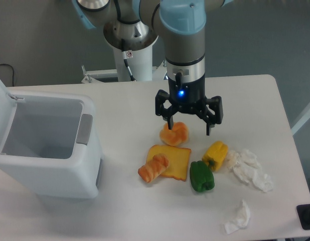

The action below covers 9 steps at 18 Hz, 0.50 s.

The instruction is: Pick up the square bread

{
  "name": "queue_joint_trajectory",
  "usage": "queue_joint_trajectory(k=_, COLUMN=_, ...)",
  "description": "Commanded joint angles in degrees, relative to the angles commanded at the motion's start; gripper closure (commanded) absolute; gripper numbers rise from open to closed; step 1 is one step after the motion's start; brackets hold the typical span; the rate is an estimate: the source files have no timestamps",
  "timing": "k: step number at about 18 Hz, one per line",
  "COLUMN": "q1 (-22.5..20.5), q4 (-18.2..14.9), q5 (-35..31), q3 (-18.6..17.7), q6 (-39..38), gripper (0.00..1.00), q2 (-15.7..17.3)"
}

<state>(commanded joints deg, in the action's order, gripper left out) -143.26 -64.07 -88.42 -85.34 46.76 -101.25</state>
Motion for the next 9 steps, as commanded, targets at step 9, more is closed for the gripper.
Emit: queue_joint_trajectory(k=9, q1=0.09, q4=-0.09, q5=-0.53, q3=-0.35, q6=0.88, gripper=0.0, q2=-0.09)
